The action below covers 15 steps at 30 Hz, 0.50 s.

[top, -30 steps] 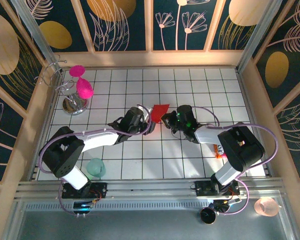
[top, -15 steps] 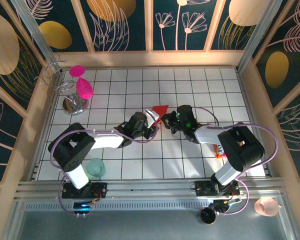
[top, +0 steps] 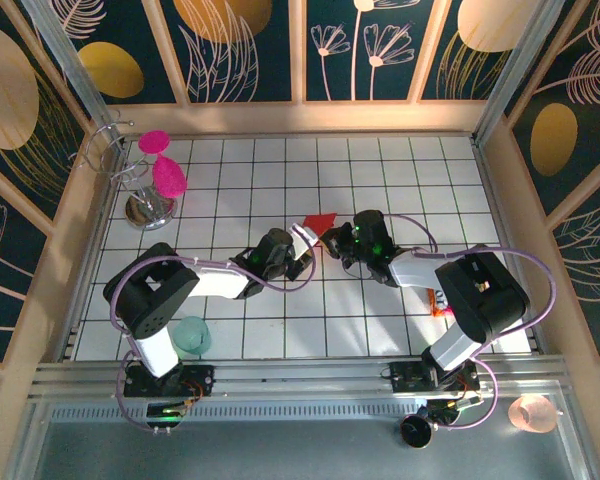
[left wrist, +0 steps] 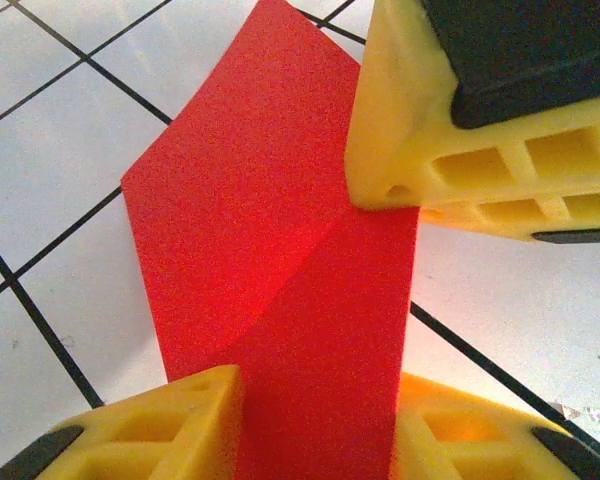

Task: Fold a paper plane with a square sheet of paper (pick it up from the middle)
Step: Fold the wing for the fifth time at the center of the table.

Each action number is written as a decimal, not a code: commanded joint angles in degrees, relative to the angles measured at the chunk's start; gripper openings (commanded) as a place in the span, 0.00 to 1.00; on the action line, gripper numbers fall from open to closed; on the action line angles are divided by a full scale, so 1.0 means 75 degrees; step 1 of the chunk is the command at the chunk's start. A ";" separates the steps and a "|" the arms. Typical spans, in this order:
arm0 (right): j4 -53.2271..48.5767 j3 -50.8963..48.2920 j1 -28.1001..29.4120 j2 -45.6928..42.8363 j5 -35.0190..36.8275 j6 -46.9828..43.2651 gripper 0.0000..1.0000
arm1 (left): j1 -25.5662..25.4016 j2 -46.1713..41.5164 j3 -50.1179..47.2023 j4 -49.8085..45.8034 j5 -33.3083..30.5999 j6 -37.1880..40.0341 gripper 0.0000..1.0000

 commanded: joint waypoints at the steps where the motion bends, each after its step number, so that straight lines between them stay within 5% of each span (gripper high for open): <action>1: -0.0188 0.0131 -0.0040 0.0092 -0.0045 0.0049 0.02 | -0.0018 0.0101 -0.0083 0.0291 0.0139 0.0133 0.37; 15: -0.0259 0.0191 -0.0031 0.0211 -0.0097 0.0014 0.04 | -0.0020 0.0178 -0.0188 0.0391 0.0423 -0.0041 0.27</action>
